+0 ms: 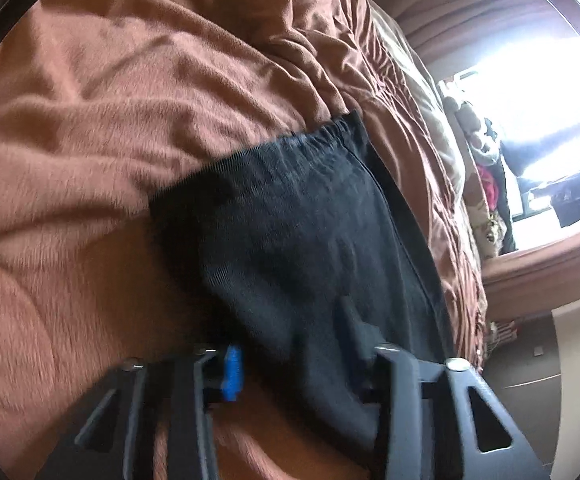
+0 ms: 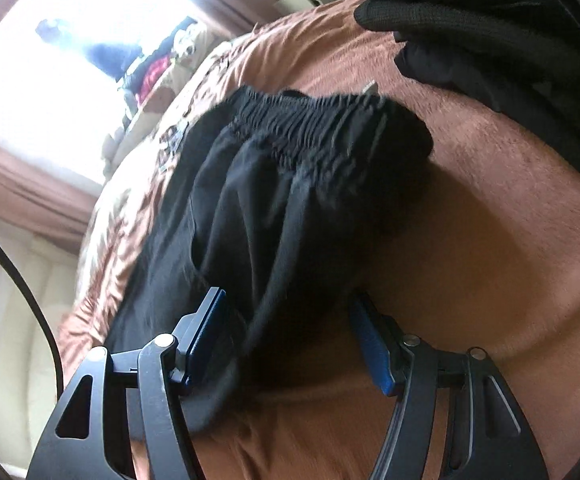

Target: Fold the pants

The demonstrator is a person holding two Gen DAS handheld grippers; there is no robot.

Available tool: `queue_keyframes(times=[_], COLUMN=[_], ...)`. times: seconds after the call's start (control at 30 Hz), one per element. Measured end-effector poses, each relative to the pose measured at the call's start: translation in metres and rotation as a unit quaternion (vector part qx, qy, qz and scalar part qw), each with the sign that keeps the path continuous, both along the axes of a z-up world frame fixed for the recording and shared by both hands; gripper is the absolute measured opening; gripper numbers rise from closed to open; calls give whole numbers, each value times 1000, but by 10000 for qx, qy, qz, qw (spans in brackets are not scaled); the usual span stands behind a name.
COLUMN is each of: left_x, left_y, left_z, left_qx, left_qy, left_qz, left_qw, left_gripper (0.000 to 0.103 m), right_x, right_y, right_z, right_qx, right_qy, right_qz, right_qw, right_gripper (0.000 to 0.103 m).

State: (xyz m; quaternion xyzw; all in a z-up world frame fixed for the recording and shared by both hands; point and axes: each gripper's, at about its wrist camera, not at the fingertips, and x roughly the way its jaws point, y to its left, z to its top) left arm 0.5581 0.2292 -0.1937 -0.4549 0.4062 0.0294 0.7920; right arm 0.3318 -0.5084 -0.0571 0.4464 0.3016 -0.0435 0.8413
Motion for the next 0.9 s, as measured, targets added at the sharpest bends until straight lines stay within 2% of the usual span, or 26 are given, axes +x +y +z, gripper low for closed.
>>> queue_keyframes(times=[0.03, 0.07, 0.1, 0.13, 0.27, 0.43, 0.57, 0.7, 0.9], left_x=[2, 2, 3, 4, 4, 5, -1, -17, -57], left_y=[4, 7, 9, 9, 7, 7, 10, 26, 58], left_z=[-2, -4, -5, -3, 26, 75, 108, 131, 150], left_qx=[-39, -101, -151, -129, 140, 227, 261, 308, 410], left_qy=[-3, -23, -41, -44, -319, -687, -924, -1035, -1071], left_qz=[61, 112, 145, 146, 121, 91, 122, 235, 384], left_qw=[10000, 9999, 9998, 9998, 9993, 9973, 9953, 9939, 9927], left_gripper=[24, 16, 14, 12, 7, 6, 6, 6, 6], right_x=[0, -1, 2, 5, 4, -7, -18, -28, -31], right_y=[-3, -4, -7, -9, -6, 2, 9, 13, 21], right_z=[-3, -5, -7, -8, 8, 45, 58, 65, 68], right_qx=[41, 61, 119, 206, 27, -231, -258, -261, -159], right_qy=[-27, -16, -10, -47, -196, -492, -552, -618, -609], right_qz=[-62, -119, -143, -138, -138, 19, 154, 321, 570], right_qw=[10000, 9999, 9998, 9997, 9997, 9985, 9980, 9972, 9964], right_gripper=[58, 46, 40, 26, 13, 10, 10, 9, 9])
